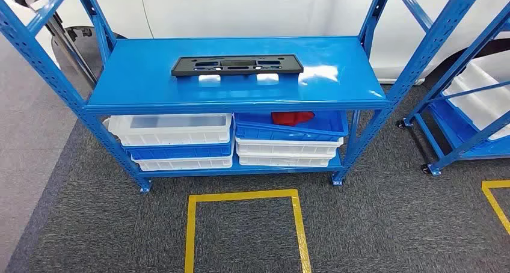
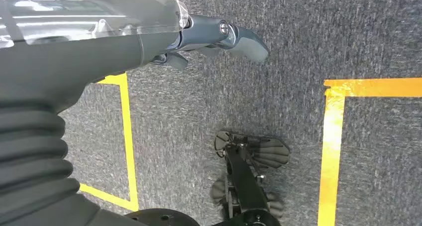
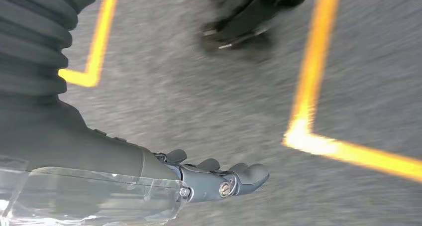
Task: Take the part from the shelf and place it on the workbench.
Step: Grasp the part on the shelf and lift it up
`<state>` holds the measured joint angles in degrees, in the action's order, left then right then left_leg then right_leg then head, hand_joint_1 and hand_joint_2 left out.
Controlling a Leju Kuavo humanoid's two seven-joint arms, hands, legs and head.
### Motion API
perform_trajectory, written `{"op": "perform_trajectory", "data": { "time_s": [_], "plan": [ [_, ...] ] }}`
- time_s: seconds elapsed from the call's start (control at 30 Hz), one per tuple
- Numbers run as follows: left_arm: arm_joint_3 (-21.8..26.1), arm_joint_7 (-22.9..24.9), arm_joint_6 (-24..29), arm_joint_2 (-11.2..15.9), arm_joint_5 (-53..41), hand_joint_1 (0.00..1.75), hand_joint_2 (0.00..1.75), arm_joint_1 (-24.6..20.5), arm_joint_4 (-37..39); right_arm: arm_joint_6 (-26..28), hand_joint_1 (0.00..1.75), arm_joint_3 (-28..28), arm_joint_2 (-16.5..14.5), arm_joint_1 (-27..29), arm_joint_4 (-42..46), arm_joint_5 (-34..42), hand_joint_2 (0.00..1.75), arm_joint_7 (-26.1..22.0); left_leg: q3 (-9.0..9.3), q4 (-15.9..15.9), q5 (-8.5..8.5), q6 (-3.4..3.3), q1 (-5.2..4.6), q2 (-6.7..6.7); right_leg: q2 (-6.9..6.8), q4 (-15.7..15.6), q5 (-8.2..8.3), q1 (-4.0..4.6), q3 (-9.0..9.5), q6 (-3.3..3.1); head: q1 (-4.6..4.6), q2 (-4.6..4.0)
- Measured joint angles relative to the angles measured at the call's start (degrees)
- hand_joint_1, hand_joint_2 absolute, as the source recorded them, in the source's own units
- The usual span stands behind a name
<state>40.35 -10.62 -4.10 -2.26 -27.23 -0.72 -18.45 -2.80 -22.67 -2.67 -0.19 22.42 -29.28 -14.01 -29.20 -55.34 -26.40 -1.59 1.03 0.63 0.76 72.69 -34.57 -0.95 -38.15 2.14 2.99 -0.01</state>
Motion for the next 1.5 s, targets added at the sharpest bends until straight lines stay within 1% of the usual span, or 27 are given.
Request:
{"op": "perform_trajectory", "data": {
  "time_s": [0.07, 0.1, 0.17, 0.2, 0.27, 0.37, 0.43, 0.5, 0.53, 0.57, 0.6, 0.63, 0.67, 0.73, 0.8, 0.9, 0.97, 1.03, 1.07, 1.1, 1.13, 1.2, 1.23, 1.27, 1.4, 1.43, 1.5],
  "plan": [
    [0.79, -0.20, -0.04, -0.07, -0.61, 0.00, 0.00, -0.21, 0.17, -0.50, 0.00, 0.45, -0.09, -0.21, 1.32, 0.73, 0.00, -0.68, 0.08, -0.06, -0.09, 0.20, 0.08, 0.00, -0.09, 0.20, 0.92, -0.31, -0.29, 0.21, 0.00, 0.00],
    [1.59, -0.39, -0.09, -0.16, -1.19, 0.00, 0.00, -0.40, 0.32, -0.96, 0.00, 0.91, -0.15, -0.46, 2.72, 1.47, 0.00, -1.35, 0.15, -0.18, -0.22, 0.44, 0.21, -0.01, -0.20, -0.74, 2.27, -0.60, -0.01, 0.41, 0.00, 0.01],
    [2.96, -0.72, -0.18, -0.37, -2.17, 0.00, 0.00, -0.73, 0.55, -1.66, 0.00, 1.88, -0.18, -1.07, 5.82, 2.96, 0.00, -2.45, 0.22, -0.81, -0.75, 1.29, 0.56, -0.05, -0.54, -7.86, 6.30, -1.10, 3.19, 0.83, 0.00, 0.00],
    [3.63, -0.89, -0.21, -0.42, -2.64, 0.00, 0.00, -0.91, 0.63, -1.91, 0.00, 2.44, -0.23, -1.45, 7.43, 3.66, 0.00, -2.97, 0.09, -1.32, -1.12, 1.87, 0.61, -0.06, -0.56, -11.22, 7.61, -1.11, 4.65, 0.69, 0.01, 0.01],
    [4.93, -1.28, -0.23, -0.49, -3.55, 0.00, 0.00, -1.36, 0.76, -2.19, 0.00, 3.69, -0.33, -2.03, 10.92, 4.94, 0.00, -4.01, -0.24, -1.86, -1.53, 2.89, 0.51, -0.08, -0.42, -14.03, 8.07, -0.88, 5.75, -0.14, 0.02, 0.01],
    [6.71, -1.66, -0.23, -0.79, -4.72, 0.00, 0.00, -1.89, 1.06, -2.07, 0.00, 5.60, -0.37, -2.65, 16.65, 6.46, 0.00, -5.61, -0.34, -2.02, -1.76, 3.86, 0.73, -0.11, -0.22, -13.93, 8.13, -0.59, 5.38, -1.76, 0.02, 0.01],
    [7.80, -1.90, -0.23, -0.90, -5.40, 0.00, 0.00, -2.18, 1.22, -1.66, 0.00, 6.87, -0.37, -3.24, 20.49, 7.20, 0.00, -6.62, -1.82, -5.50, -4.03, 4.15, 0.86, -0.12, -0.23, -14.12, 8.29, -0.52, 5.30, -2.57, 0.02, 0.01],
    [8.91, -2.19, -0.22, -0.96, -6.10, 0.00, 0.00, -2.45, 1.36, -1.11, 0.00, 8.33, -0.36, -3.83, 24.28, 7.87, 0.00, -7.58, -5.62, -13.39, -7.78, 4.11, 0.75, -0.13, -0.25, -14.11, 8.31, -0.15, 5.20, -3.05, 0.02, 0.01],
    [9.46, -2.32, -0.22, -0.98, -6.46, 0.00, 0.00, -2.53, 1.46, -0.80, 0.00, 9.16, -0.36, -4.10, 26.16, 8.17, 0.00, -8.06, -7.54, -17.16, -9.03, 4.01, 0.66, -0.13, -0.24, -14.10, 8.29, 0.09, 5.19, -3.18, 0.02, 0.01],
    [10.03, -2.45, -0.22, -1.04, -6.84, 0.00, 0.00, -2.58, 1.57, -0.39, 0.00, 10.04, -0.35, -4.33, 28.10, 8.44, 0.00, -8.56, -8.65, -19.05, -9.04, 3.78, 0.53, -0.13, -0.22, -14.09, 8.26, 0.34, 5.23, -3.29, 0.02, 0.01],
    [10.56, -2.56, -0.22, -1.11, -7.19, 0.00, 0.00, -2.63, 1.67, 0.04, 0.00, 10.91, -0.35, -4.56, 29.99, 8.67, 0.00, -9.04, -8.76, -18.76, -7.94, 3.44, 0.37, -0.14, -0.17, -14.08, 8.22, 0.56, 5.33, -3.37, 0.02, 0.00],
    [11.07, -2.67, -0.22, -1.20, -7.55, 0.00, 0.00, -2.71, 1.74, 0.50, 0.00, 11.77, -0.35, -4.85, 31.88, 8.88, 0.00, -9.51, -7.73, -16.04, -5.84, 2.96, 0.17, -0.17, -0.12, -14.08, 8.18, 0.76, 5.49, -3.42, 0.02, 0.01],
    [11.60, -2.80, -0.22, -1.27, -7.90, 0.00, 0.00, -2.84, 1.79, 1.02, 0.00, 12.66, -0.35, -5.21, 33.83, 9.09, 0.00, -10.00, -6.08, -11.97, -3.37, 2.35, -0.11, -0.23, -0.08, -14.10, 8.14, 0.91, 5.65, -3.47, 0.02, 0.01],
    [12.67, -3.06, -0.21, -1.36, -8.58, 0.00, 0.00, -3.28, 1.93, 2.10, 0.00, 14.51, -0.37, -6.17, 37.41, 9.49, 0.00, -10.86, -3.36, -5.24, -0.59, 1.35, -0.62, -0.33, -0.02, -14.05, 8.11, 1.24, 5.69, -3.32, 0.02, 0.01],
    [13.75, -3.35, -0.21, -1.45, -9.34, 0.00, 0.00, -3.67, 2.14, 3.12, 0.00, 16.66, -0.37, -7.35, 40.62, 9.78, 0.00, -11.47, -2.82, -3.25, -0.37, 0.99, -0.95, -0.38, 0.03, -14.09, 8.26, 1.26, 5.41, -2.83, 0.02, 0.00],
    [15.38, -3.69, -0.20, -1.86, -10.60, 0.00, 0.00, -4.21, 2.46, 4.79, 0.00, 21.02, -0.37, -9.65, 44.46, 9.60, 0.00, -11.86, -2.62, -2.20, 0.39, 0.58, -0.67, -0.31, -0.09, -13.28, 7.72, 1.11, 4.86, -1.90, 0.02, 0.01],
    [16.38, -3.91, -0.17, -2.17, -11.45, 0.00, 0.00, -4.75, 2.68, 6.11, 0.00, 24.22, -0.37, -11.67, 45.71, 8.78, 0.00, -11.91, -2.53, -1.70, 0.83, 0.30, -0.45, -0.22, -0.28, -8.51, 4.92, 0.93, 2.61, -1.39, 0.02, 0.00],
    [17.29, -4.07, -0.13, -2.39, -12.23, 0.00, 0.00, -5.20, 2.92, 7.49, 0.00, 27.32, -0.42, -13.31, 46.07, 7.37, 0.00, -11.69, -2.65, -1.69, 0.86, 0.16, -0.48, -0.21, -0.33, -0.93, 1.68, 0.69, -1.07, -0.99, 0.02, 0.00],
    [17.68, -4.14, -0.11, -2.52, -12.59, 0.00, 0.00, -5.33, 3.05, 8.23, 0.00, 28.86, -0.46, -13.97, 46.12, 6.46, 0.00, -11.49, -2.65, -1.72, 0.85, 0.16, -0.49, -0.22, -0.36, 1.54, 1.19, 0.54, -2.33, -0.83, 0.02, 0.00],
    [18.03, -4.21, -0.09, -2.63, -12.95, 0.00, 0.00, -5.43, 3.17, 9.01, 0.00, 30.35, -0.52, -14.60, 46.14, 5.48, 0.00, -11.26, -2.64, -1.75, 0.83, 0.16, -0.49, -0.24, -0.39, 2.10, 1.72, 0.41, -2.69, -0.73, 0.02, 0.01],
    [18.34, -4.26, -0.08, -2.75, -13.28, 0.00, 0.00, -5.54, 3.30, 9.84, 0.00, 31.82, -0.62, -15.42, 46.14, 4.39, 0.00, -10.94, -2.58, -1.82, 0.78, 0.23, -0.49, -0.27, -0.44, -0.05, 3.47, 0.28, -1.78, -0.72, 0.02, 0.00],
    [18.85, -4.36, -0.05, -2.99, -13.94, 0.00, 0.00, -5.83, 3.51, 11.54, 0.00, 34.33, -0.85, -17.36, 46.05, 2.21, 0.87, -10.26, -2.52, -2.08, 0.54, 0.55, -0.56, -0.31, -0.66, -8.04, 7.53, 0.23, 1.88, -1.01, 0.01, 0.01],
    [19.12, -4.39, -0.05, -3.09, -14.27, 0.00, 0.00, -6.02, 3.61, 12.43, 0.00, 35.53, -1.05, -18.45, 45.90, 1.06, 1.31, -9.81, -2.61, -2.27, 0.40, 0.80, -0.66, -0.31, -0.75, -11.54, 8.84, 0.33, 3.39, -1.30, 0.01, 0.01],
    [19.37, -4.42, -0.05, -3.15, -14.57, 0.00, 0.00, -6.19, 3.66, 13.24, 0.00, 36.59, -1.25, -19.39, 45.67, 0.02, 1.75, -9.42, -2.76, -2.41, 0.31, 1.08, -0.73, -0.28, -0.79, -13.37, 9.26, 0.46, 4.09, -1.58, 0.01, 0.01],
    [20.22, -4.45, -0.05, -3.26, -15.64, 0.00, 0.00, -6.74, 3.96, 16.19, 0.00, 40.79, -2.34, -22.56, 43.82, -4.22, 1.75, -7.73, -3.15, -2.97, -0.25, 2.37, -0.67, -0.19, -0.68, -14.58, 9.36, 0.49, 4.28, -2.88, 0.02, 0.01],
    [20.44, -4.45, -0.05, -3.29, -15.88, 0.00, 0.00, -6.85, 4.04, 16.94, 0.00, 41.80, -2.75, -23.52, 43.09, -5.32, 1.75, -7.28, -3.85, -4.58, -1.29, 2.67, -0.59, -0.22, -0.71, -14.82, 9.48, 0.36, 4.38, -3.20, 0.02, 0.01],
    [20.83, -4.44, -0.05, -3.34, -16.39, 0.00, 0.00, -6.99, 4.16, 18.38, 0.00, 43.80, -3.63, -25.48, 41.40, -7.54, 1.75, -6.39, -6.93, -11.10, -4.60, 3.17, -0.41, -0.27, -0.74, -14.99, 9.54, 0.28, 4.47, -3.57, 0.02, 0.01]
  ]
}}
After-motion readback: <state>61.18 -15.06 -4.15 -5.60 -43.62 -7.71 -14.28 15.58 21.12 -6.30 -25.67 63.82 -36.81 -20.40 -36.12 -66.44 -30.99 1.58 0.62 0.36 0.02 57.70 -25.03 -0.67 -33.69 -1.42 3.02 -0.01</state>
